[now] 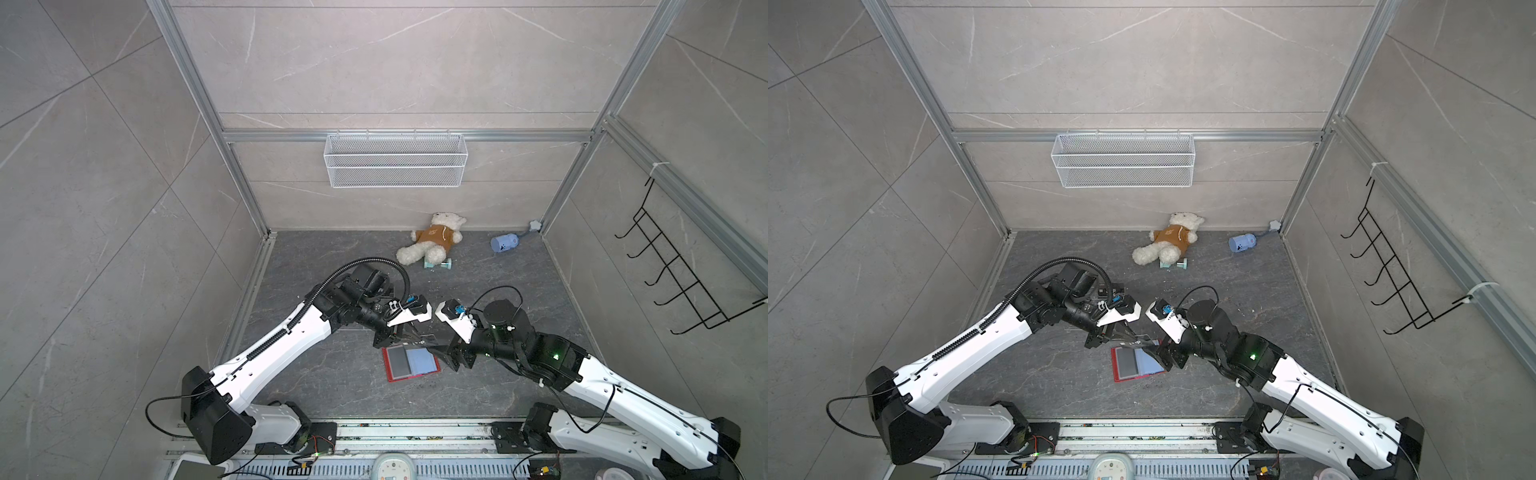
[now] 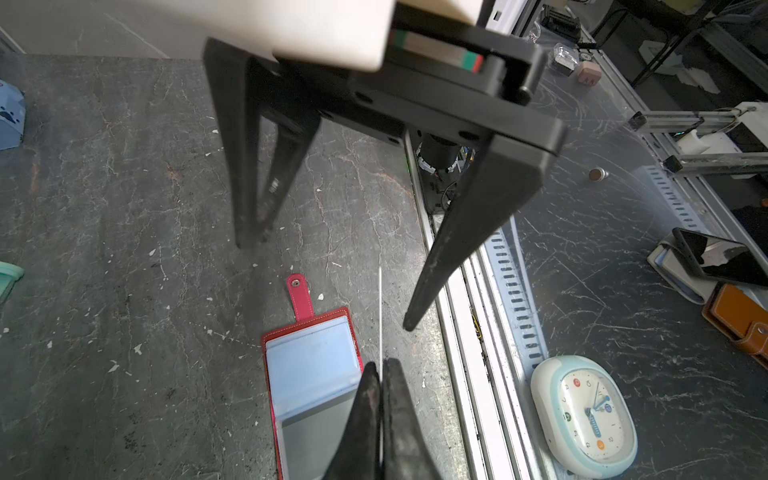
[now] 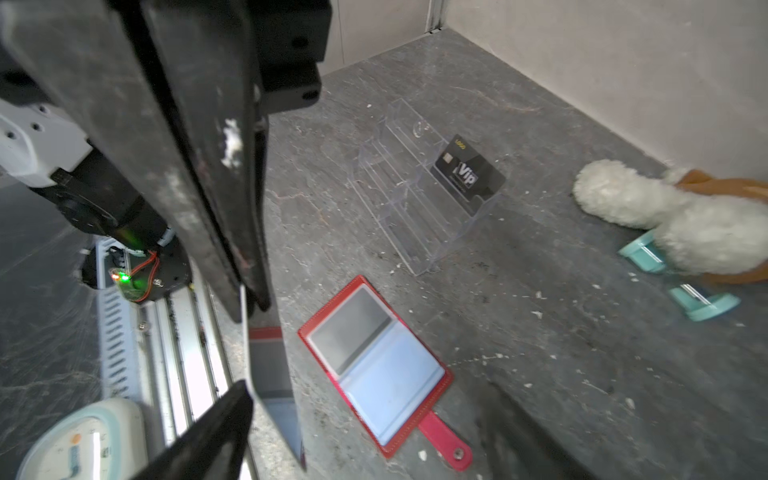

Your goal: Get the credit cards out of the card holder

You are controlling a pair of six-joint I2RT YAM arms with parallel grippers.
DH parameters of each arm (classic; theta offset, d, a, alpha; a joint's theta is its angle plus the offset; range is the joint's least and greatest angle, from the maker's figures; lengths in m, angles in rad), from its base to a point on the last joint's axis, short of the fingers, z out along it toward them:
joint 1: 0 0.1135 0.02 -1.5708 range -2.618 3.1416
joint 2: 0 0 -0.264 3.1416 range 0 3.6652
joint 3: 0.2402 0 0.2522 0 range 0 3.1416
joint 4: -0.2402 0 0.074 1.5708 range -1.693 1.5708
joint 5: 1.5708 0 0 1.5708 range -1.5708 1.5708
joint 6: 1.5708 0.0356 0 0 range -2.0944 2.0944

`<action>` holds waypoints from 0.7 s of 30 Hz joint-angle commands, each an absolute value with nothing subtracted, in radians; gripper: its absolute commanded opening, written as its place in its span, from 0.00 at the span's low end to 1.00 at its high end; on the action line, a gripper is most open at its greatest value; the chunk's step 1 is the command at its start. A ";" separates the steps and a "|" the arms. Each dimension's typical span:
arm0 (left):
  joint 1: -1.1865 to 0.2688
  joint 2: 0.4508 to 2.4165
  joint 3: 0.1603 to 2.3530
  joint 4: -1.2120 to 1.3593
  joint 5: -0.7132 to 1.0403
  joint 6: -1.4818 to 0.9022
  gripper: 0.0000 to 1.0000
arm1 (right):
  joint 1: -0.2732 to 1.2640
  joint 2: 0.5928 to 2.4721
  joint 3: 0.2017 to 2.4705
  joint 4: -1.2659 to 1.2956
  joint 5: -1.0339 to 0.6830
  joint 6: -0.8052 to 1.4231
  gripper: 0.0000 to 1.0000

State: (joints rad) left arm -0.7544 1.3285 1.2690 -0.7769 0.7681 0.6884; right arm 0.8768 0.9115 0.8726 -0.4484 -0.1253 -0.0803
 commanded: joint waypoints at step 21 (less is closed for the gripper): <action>-0.612 1.416 1.347 -0.922 0.538 0.936 0.00 | 0.879 0.857 0.878 -0.445 0.009 0.001 1.00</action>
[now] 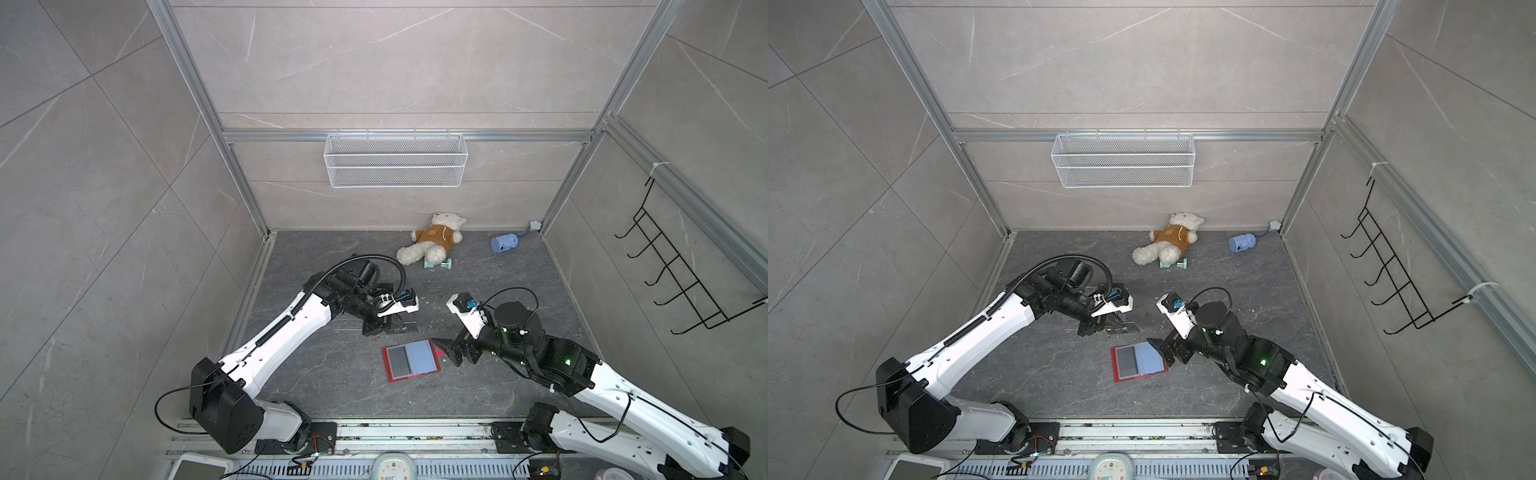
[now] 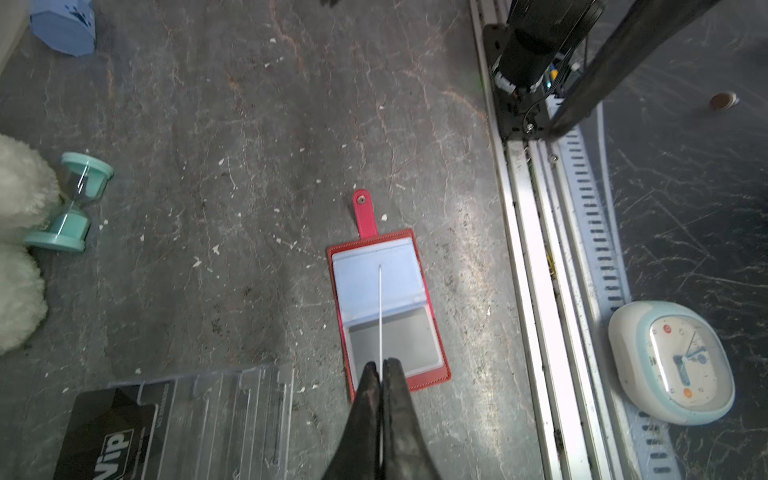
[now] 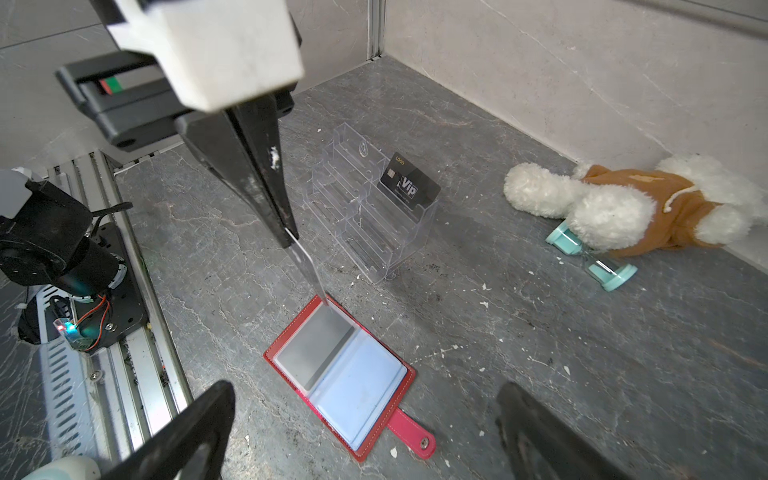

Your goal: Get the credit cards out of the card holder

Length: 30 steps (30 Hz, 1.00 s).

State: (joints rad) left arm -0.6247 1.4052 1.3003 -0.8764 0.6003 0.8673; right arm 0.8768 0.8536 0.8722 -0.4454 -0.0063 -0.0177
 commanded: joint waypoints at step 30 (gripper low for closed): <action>-0.456 1.793 1.668 -0.935 0.357 1.068 0.00 | 0.879 0.938 0.803 -0.361 -0.028 -0.005 1.00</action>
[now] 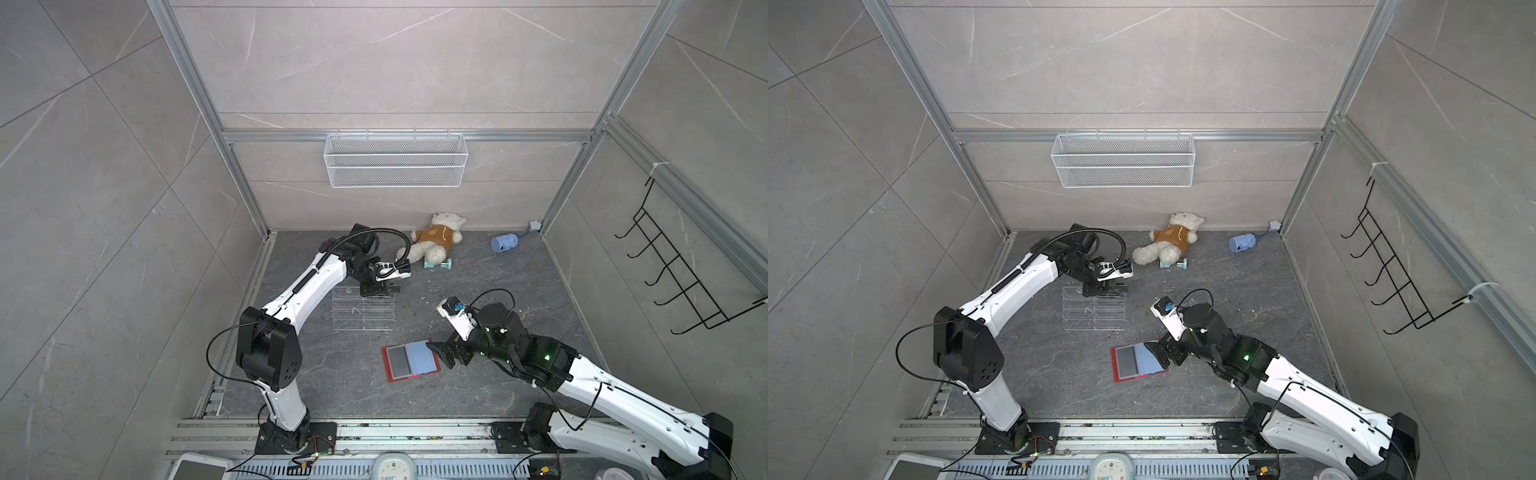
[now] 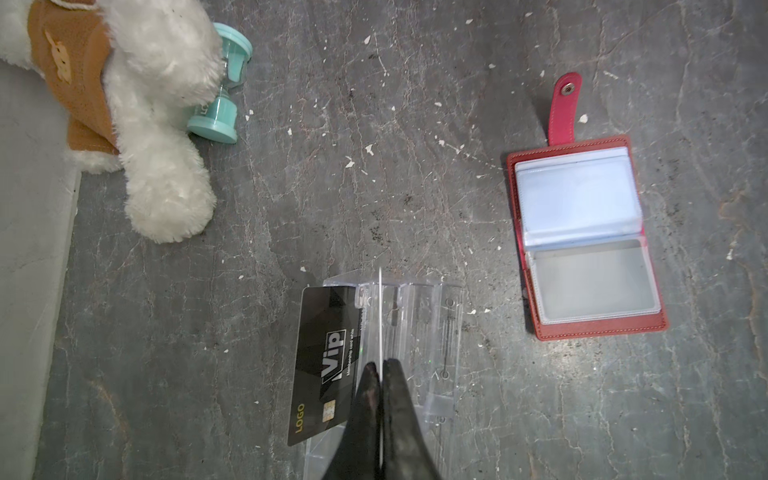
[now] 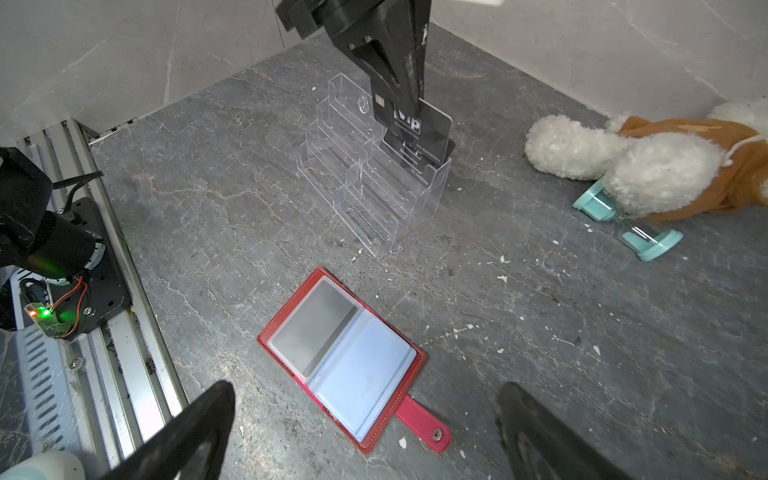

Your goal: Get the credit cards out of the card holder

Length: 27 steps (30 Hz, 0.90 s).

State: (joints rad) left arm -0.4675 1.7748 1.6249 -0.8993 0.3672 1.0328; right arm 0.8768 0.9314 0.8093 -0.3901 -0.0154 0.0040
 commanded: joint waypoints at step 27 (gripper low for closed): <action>-0.397 1.897 1.719 -0.933 0.359 1.104 0.00 | 0.877 1.011 0.804 -0.336 -0.044 -0.008 1.00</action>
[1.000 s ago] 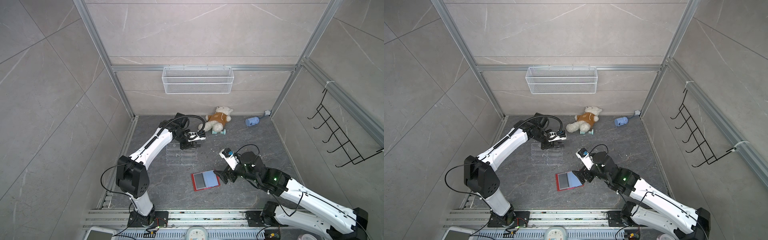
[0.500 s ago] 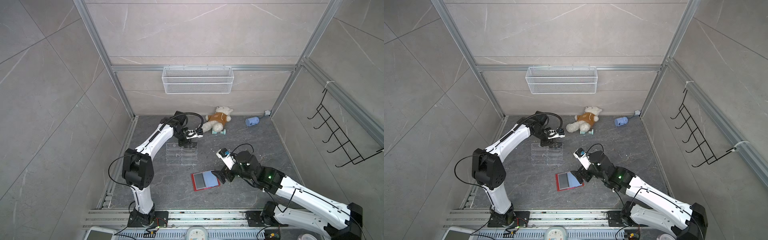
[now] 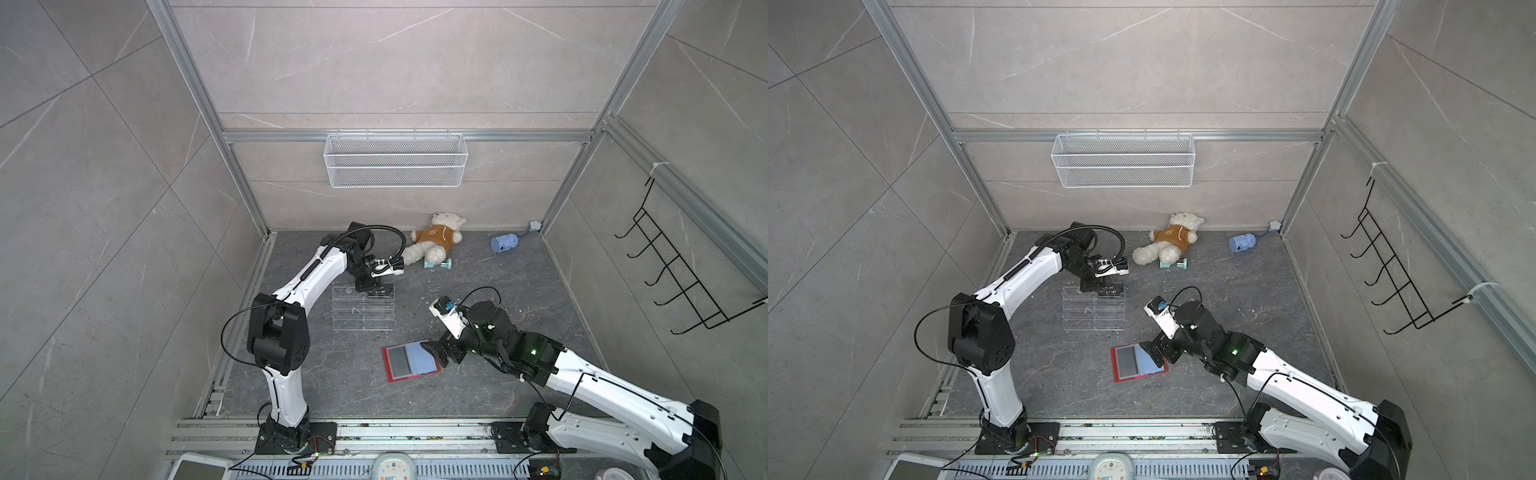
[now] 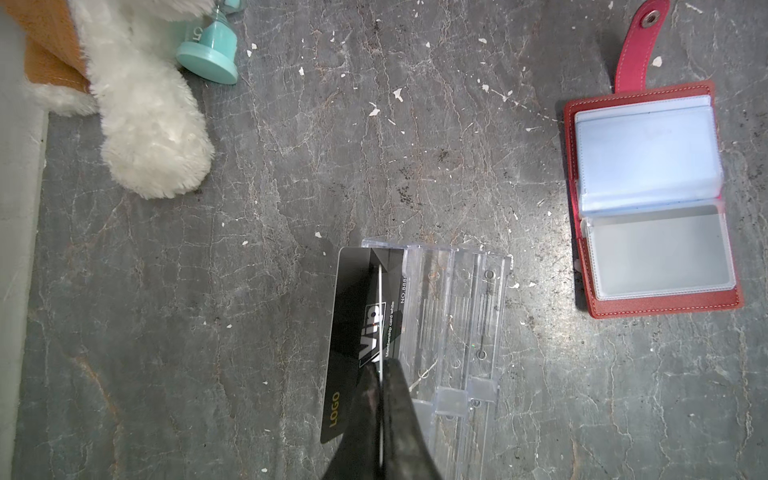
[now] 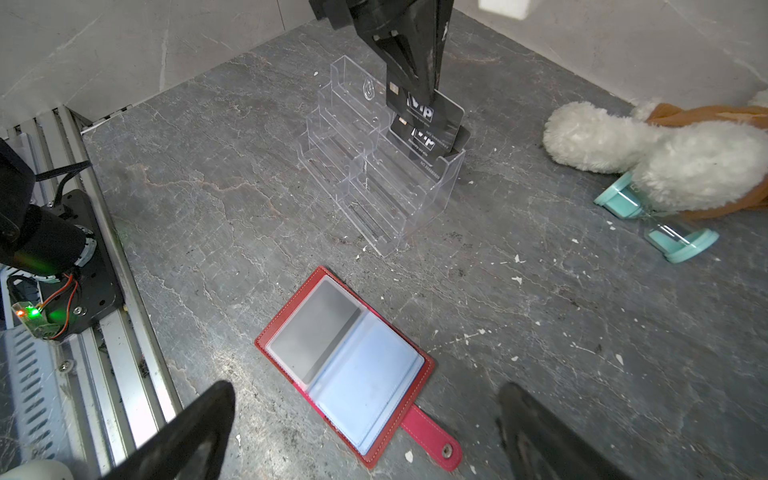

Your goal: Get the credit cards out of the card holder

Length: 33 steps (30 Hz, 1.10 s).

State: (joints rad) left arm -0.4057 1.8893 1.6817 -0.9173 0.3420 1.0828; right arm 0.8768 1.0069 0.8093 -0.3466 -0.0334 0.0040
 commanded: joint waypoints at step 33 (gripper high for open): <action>-0.395 1.964 1.728 -0.939 0.416 1.054 0.00 | 0.877 1.045 0.804 -0.341 -0.066 -0.010 1.00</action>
